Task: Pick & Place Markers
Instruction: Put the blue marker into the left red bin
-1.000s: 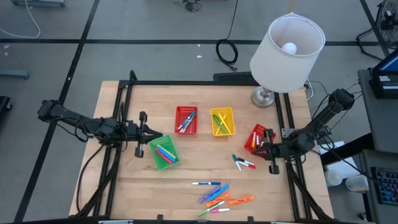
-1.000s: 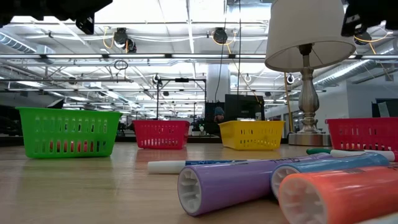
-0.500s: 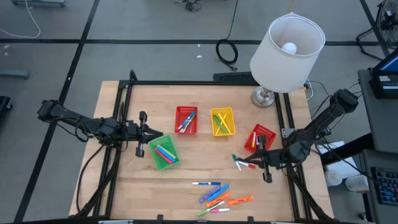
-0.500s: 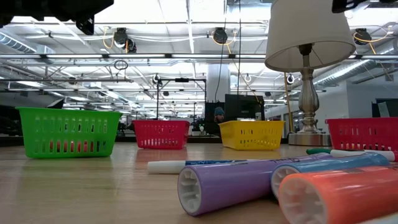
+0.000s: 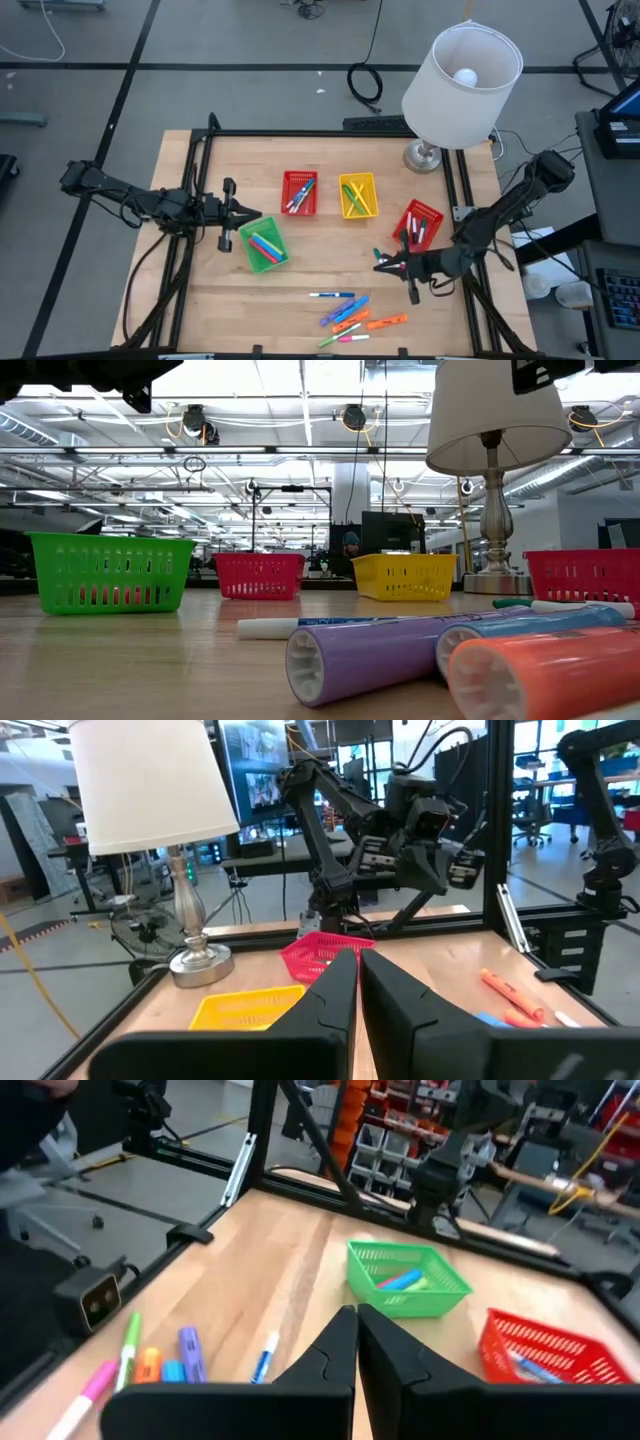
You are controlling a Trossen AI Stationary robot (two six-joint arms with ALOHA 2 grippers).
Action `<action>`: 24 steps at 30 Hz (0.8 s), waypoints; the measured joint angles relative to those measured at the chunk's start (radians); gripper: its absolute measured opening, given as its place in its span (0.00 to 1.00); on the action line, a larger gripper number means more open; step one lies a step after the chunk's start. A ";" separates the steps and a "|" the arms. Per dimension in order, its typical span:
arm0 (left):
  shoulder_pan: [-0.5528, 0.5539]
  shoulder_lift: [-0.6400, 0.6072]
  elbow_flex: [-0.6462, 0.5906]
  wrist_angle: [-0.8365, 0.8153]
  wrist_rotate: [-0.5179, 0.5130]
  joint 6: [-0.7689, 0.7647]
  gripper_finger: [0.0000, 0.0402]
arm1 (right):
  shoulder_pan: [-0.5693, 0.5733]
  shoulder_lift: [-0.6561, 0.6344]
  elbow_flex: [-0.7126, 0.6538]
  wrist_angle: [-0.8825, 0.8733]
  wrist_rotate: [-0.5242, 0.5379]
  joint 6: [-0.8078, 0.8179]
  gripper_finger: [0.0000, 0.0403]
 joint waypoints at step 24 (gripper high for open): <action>0.000 0.000 0.000 0.049 0.000 -0.018 0.06 | 0.000 0.438 0.415 -0.248 -0.054 0.201 0.00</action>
